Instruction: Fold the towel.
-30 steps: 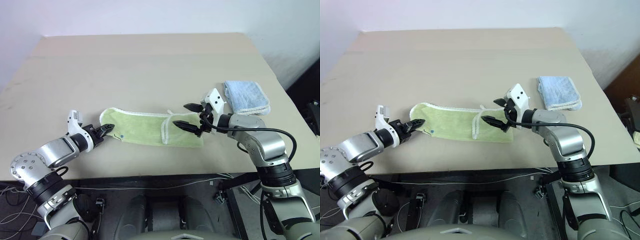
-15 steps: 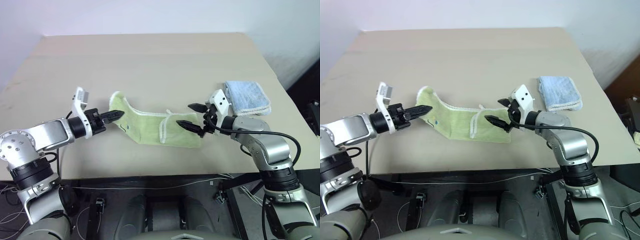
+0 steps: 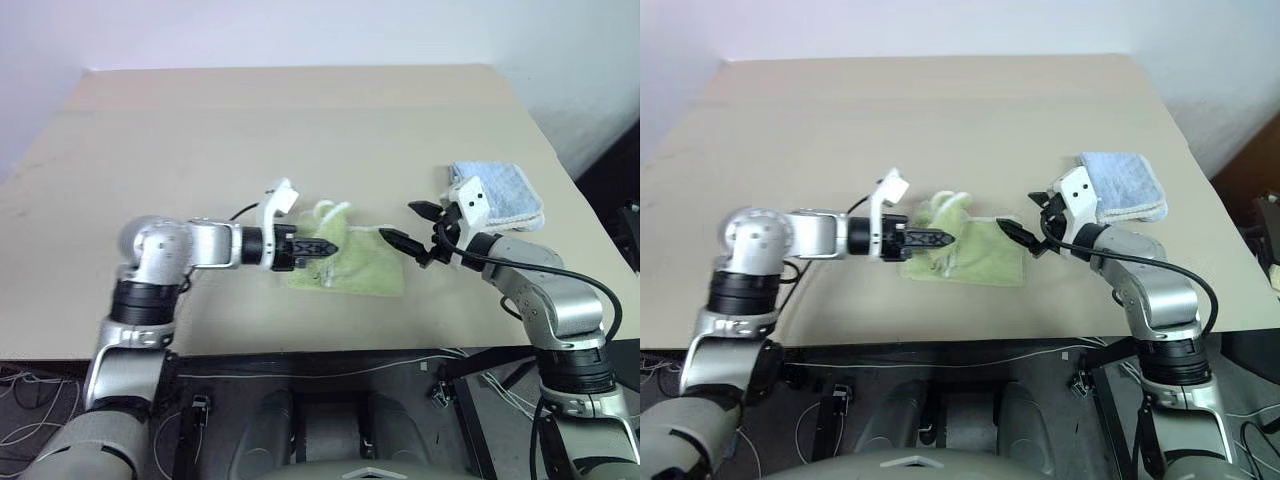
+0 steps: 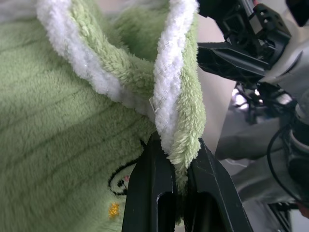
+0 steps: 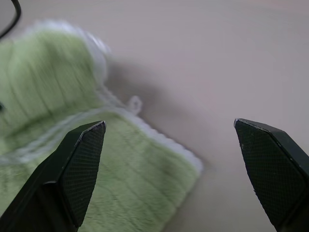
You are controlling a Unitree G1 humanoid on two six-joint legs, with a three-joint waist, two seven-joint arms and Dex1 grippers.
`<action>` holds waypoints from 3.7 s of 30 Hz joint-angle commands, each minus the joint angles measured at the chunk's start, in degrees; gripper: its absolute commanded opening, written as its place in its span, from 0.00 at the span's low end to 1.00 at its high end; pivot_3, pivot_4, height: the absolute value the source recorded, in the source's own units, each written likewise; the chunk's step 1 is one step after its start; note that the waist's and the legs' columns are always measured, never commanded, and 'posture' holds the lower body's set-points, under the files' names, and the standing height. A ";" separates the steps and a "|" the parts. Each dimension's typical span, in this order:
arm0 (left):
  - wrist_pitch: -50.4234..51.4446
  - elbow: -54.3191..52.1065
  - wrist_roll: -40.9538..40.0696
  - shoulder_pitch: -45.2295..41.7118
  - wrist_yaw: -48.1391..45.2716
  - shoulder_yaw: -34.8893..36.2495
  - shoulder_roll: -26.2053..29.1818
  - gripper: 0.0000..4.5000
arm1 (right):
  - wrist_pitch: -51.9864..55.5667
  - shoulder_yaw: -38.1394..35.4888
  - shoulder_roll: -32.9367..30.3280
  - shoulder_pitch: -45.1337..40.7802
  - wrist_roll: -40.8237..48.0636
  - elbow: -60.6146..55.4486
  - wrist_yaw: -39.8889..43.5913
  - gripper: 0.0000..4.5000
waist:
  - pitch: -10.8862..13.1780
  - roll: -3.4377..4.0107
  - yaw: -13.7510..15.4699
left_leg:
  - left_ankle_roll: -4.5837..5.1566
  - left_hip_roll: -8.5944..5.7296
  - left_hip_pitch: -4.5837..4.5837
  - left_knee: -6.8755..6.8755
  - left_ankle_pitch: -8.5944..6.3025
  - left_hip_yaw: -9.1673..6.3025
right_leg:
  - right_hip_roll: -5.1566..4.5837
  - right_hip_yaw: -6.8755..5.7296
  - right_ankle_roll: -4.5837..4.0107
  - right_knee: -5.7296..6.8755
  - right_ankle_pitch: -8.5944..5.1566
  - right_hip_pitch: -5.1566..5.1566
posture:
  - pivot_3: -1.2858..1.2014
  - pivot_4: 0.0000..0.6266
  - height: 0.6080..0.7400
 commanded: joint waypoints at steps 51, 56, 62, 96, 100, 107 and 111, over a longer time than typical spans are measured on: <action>-17.73 -8.84 18.10 -0.47 -24.25 -2.51 0.89 1.00 | 4.71 -11.36 3.65 -6.07 8.29 2.37 -10.83 0.96 | 0.02 0.02 -0.51 | 0.09 0.11 0.01 0.08 -0.02 0.00 | 0.15 0.00 0.13 0.11 0.03 0.01 | 0.52 0.24 1.00; -25.85 -5.87 20.26 -0.05 -28.00 -1.19 3.12 1.00 | 8.15 -9.10 3.23 -4.81 13.47 -4.11 -7.59 0.65 | 0.02 0.03 -0.20 | 0.09 0.11 0.00 0.08 -0.03 0.00 | 0.13 0.00 0.12 0.08 0.03 0.01 | 0.52 0.24 1.00; -34.31 -3.85 24.15 2.11 -30.82 -1.79 4.41 0.56 | 10.82 -5.82 5.26 -4.74 16.66 -7.96 -7.74 0.18 | 0.02 0.03 -0.23 | 0.10 0.11 0.01 0.08 -0.03 0.00 | 0.14 0.00 0.12 0.09 0.03 0.02 | 0.52 0.24 1.00; -55.26 2.78 38.90 14.65 -41.31 -8.46 9.08 0.01 | 19.23 0.50 9.88 -5.72 7.55 -1.72 -14.43 0.00 | 0.02 0.03 -1.36 | 0.14 0.20 0.03 0.13 -0.05 0.03 | 0.21 0.01 0.12 0.19 0.04 -0.02 | 0.52 0.24 1.00; -55.87 2.31 39.46 15.90 -42.34 -8.59 10.32 0.01 | 18.77 0.44 11.84 -4.90 7.73 -0.81 -15.08 0.00 | 0.02 0.04 -1.38 | 0.14 0.20 0.02 0.11 -0.05 0.03 | 0.21 0.01 0.12 0.18 0.04 -0.04 | 0.52 0.24 1.00; -56.60 3.01 38.88 16.37 -43.58 -6.85 12.11 0.01 | 17.36 -0.53 15.28 -0.98 8.40 2.76 -14.68 0.00 | 0.02 0.04 -1.35 | 0.14 0.22 0.03 0.11 -0.05 0.04 | 0.22 0.01 0.12 0.18 0.04 -0.02 | 0.52 0.24 1.00; -56.12 6.85 35.49 11.15 -41.76 -1.08 10.95 0.01 | 18.33 -0.74 14.89 -2.59 9.27 1.61 -14.67 0.00 | 0.02 0.04 -1.35 | 0.14 0.22 0.04 0.12 -0.05 0.03 | 0.22 0.01 0.12 0.19 0.04 -0.03 | 0.52 0.24 1.00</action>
